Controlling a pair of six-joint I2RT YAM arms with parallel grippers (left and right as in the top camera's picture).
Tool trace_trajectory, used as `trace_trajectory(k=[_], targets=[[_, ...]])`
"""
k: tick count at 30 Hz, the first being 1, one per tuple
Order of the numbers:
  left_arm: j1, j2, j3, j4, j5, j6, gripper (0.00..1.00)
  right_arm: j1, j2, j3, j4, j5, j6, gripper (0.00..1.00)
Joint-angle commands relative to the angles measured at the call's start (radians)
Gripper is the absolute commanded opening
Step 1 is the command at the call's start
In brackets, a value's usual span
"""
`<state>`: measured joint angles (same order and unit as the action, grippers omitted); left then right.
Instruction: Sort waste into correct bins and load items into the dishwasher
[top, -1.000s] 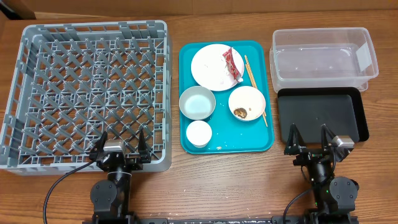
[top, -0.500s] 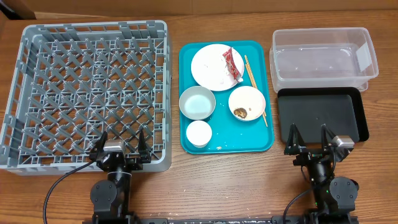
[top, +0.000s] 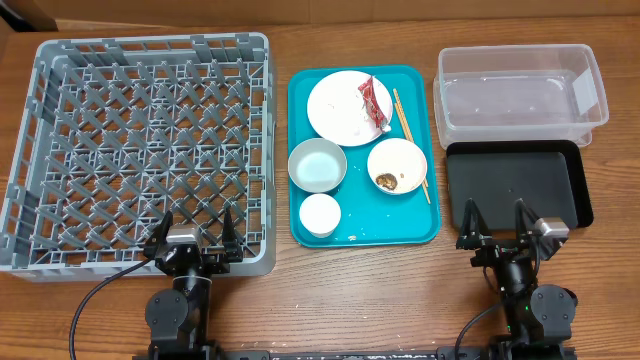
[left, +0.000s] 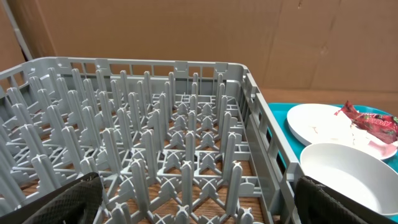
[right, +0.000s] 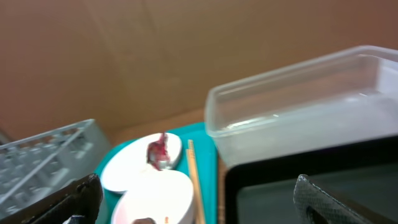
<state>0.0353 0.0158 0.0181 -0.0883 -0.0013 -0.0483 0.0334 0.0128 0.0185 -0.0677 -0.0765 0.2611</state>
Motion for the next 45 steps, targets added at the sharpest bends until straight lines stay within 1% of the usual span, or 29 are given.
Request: trace_trajectory(k=[1,7,14,20,35,39,45], targets=[[0.004,-0.011,-0.009,0.003,-0.003,0.016,1.0,0.001,-0.01,-0.011,0.026,-0.103,0.0,1.0],[0.004,-0.011,-0.009,0.003,-0.003,0.015,1.0,0.001,-0.01,-0.01,0.051,-0.112,0.0,1.0],[0.004,-0.011,-0.009,0.003,-0.003,0.016,1.0,0.001,-0.01,-0.01,0.136,-0.151,0.0,1.0],[0.004,-0.011,-0.009,0.003,-0.003,0.015,1.0,0.001,-0.01,-0.009,0.17,-0.154,0.0,1.0],[0.004,-0.011,-0.009,0.003,-0.003,0.015,1.0,0.001,-0.01,0.076,0.169,-0.154,-0.009,1.0],[0.004,-0.011,-0.009,0.003,-0.003,0.015,1.0,0.001,-0.01,0.104,0.168,-0.166,-0.051,1.0],[0.004,-0.011,-0.009,0.003,-0.003,0.016,1.0,0.001,-0.01,0.141,0.168,-0.165,-0.054,1.0]])
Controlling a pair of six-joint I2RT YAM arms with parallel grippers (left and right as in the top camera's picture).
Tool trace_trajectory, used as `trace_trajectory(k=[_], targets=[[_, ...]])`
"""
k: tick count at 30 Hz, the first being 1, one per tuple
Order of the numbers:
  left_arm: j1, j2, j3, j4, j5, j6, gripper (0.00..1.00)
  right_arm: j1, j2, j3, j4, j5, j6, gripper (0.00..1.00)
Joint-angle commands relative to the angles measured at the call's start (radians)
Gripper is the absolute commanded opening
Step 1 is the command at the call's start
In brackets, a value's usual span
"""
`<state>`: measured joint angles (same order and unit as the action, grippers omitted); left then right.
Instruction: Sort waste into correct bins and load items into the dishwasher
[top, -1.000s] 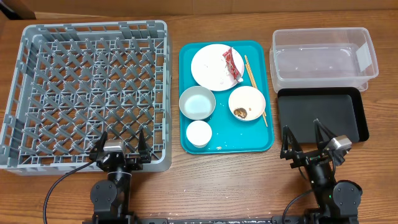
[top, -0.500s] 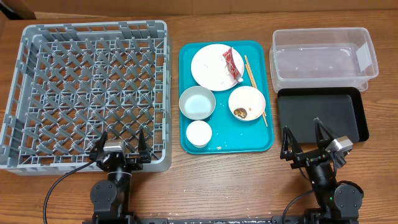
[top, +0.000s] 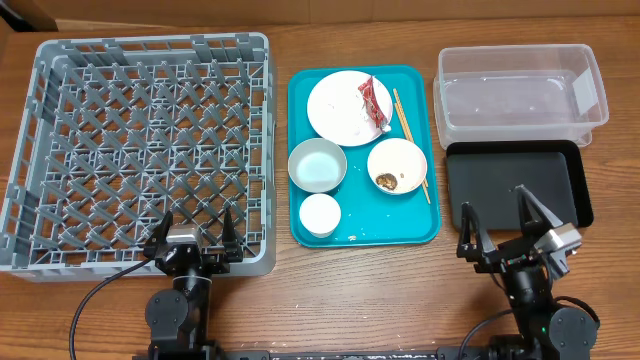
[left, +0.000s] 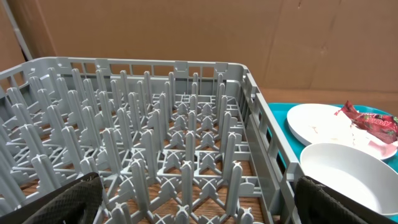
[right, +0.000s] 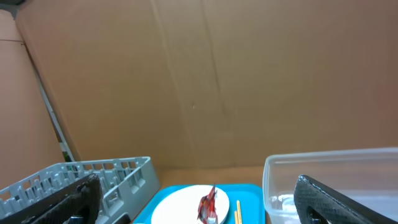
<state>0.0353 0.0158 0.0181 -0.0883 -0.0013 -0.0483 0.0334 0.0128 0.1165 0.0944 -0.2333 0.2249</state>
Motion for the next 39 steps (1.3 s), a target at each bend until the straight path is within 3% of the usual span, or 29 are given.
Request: trace_trajectory(k=[1,13,24,39], targets=[[0.004,-0.011,-0.009,0.003,-0.003,0.016,1.0,0.001,-0.01,0.048,0.006,-0.008,-0.018,1.0],[0.004,-0.011,-0.009,0.003,-0.003,0.016,0.99,0.001,0.051,0.177,0.011,-0.009,-0.143,1.0],[0.004,-0.011,-0.009,0.003,-0.003,0.015,1.0,0.001,0.351,0.438,-0.031,-0.107,-0.151,1.0],[0.004,-0.011,-0.009,0.003,-0.003,0.015,1.0,0.038,1.093,1.176,-0.599,-0.213,-0.151,1.0]])
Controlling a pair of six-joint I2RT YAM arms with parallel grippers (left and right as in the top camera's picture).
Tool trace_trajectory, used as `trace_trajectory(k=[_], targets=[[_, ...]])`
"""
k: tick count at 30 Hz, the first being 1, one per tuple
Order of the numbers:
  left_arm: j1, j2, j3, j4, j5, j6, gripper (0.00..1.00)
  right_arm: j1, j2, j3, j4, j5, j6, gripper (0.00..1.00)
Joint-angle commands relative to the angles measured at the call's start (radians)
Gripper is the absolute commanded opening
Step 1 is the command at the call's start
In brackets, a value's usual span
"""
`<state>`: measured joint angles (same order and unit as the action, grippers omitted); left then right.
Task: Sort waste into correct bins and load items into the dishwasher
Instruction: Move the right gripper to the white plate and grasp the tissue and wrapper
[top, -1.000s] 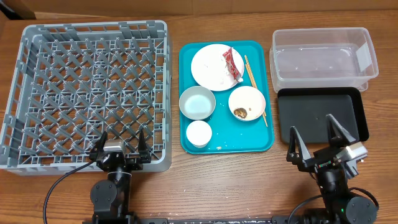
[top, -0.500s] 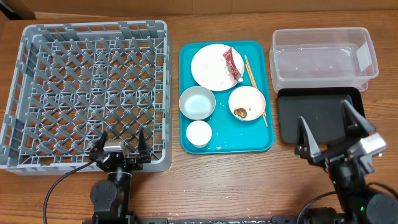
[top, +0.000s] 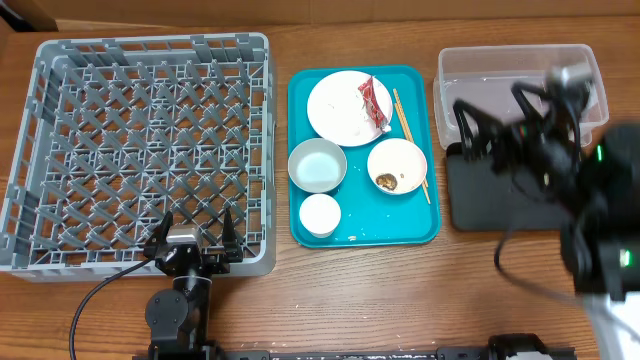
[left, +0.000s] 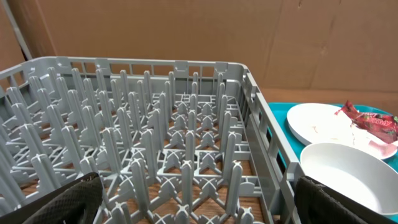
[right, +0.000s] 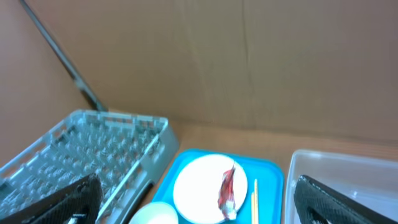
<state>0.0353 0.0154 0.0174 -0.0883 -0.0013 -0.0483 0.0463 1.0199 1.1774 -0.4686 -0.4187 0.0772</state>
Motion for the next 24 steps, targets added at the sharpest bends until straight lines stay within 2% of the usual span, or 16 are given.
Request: trace_trajectory(k=[1,4,11,14,24], targets=[[0.004,-0.011,-0.008,0.003,-0.003,0.015,1.0,0.042,0.144,0.174,-0.069,-0.027,-0.01,1.0],[0.004,-0.011,-0.008,0.003,-0.003,0.016,1.0,0.089,0.293,0.32,-0.158,-0.005,-0.071,1.0],[0.004,-0.011,-0.008,0.003,-0.003,0.015,1.0,0.234,0.652,0.605,-0.351,0.254,-0.194,1.0],[0.004,-0.011,-0.008,0.003,-0.003,0.015,1.0,0.267,0.76,0.624,-0.322,0.277,-0.243,1.0],[0.004,-0.011,-0.008,0.003,-0.003,0.015,1.0,0.272,1.016,0.622,-0.198,0.249,-0.209,0.99]])
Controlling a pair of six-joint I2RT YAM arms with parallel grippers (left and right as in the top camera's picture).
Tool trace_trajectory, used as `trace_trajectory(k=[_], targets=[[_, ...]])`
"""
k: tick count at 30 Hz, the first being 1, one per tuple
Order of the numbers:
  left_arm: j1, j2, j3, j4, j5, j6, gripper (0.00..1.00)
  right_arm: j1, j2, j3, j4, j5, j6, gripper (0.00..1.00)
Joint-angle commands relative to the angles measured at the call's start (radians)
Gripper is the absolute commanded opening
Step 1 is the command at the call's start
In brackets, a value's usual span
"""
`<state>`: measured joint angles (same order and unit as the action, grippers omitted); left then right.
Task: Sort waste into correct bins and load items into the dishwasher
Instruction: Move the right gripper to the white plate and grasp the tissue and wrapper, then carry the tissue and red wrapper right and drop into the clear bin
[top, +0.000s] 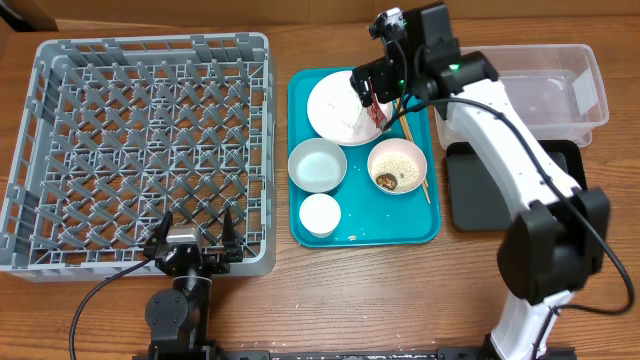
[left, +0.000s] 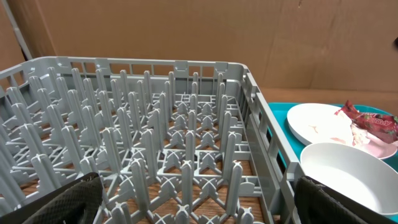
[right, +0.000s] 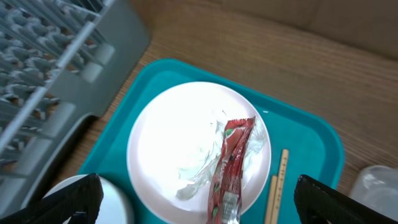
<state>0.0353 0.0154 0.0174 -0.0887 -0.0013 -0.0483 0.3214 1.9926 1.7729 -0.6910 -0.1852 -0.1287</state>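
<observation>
A red wrapper (right: 233, 163) lies on the white plate (right: 177, 140) at the back of the teal tray (top: 380, 226). My right gripper (top: 378, 92) hangs open above that plate, fingertips wide on either side of the wrapper (right: 199, 200), holding nothing. Wooden chopsticks (right: 277, 185) lie just right of the plate. The tray also holds a bowl with food scraps (top: 397, 165), an empty bowl (top: 317, 165) and a small cup (top: 320, 214). My left gripper (top: 192, 232) rests open at the front edge of the grey dish rack (top: 150, 42); its view looks across the rack (left: 155, 124).
A clear plastic bin (top: 545, 85) stands at the back right, with a black tray (top: 515, 190) in front of it. The right arm stretches from the front right across the black tray. Cardboard walls stand behind the table.
My right gripper was over the clear bin and black tray; now it is further left, over the plate with the wrapper, looking down on it. The left arm has not moved.
Both grippers sat open at the table's front edge, the right one before the black tray. The right then tilted upward there. Then it was raised over the black tray and bin, and now it hangs over the plate on the teal tray.
</observation>
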Motion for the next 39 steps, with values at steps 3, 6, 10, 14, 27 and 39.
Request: trace_trajectory(k=[3,6,10,14,27,39], targets=[[0.004,-0.011,-0.008,0.004,-0.003,0.015,1.0,-0.003,0.118,0.026,0.061,0.029,0.005,0.93],[0.004,-0.011,-0.008,0.004,-0.003,0.015,1.0,0.002,0.188,0.026,0.094,0.075,0.077,0.91],[0.004,-0.011,-0.008,0.004,-0.003,0.015,1.0,0.004,0.263,0.026,0.129,0.127,0.156,0.91],[0.004,-0.011,-0.008,0.004,-0.003,0.015,1.0,0.006,0.31,0.026,0.142,0.125,0.21,0.9],[0.004,-0.011,-0.008,0.004,-0.003,0.015,1.0,0.023,0.328,0.024,0.137,0.209,0.235,0.8],[0.004,-0.011,-0.008,0.004,-0.003,0.015,1.0,0.057,0.298,0.073,0.076,0.211,0.271,0.04]])
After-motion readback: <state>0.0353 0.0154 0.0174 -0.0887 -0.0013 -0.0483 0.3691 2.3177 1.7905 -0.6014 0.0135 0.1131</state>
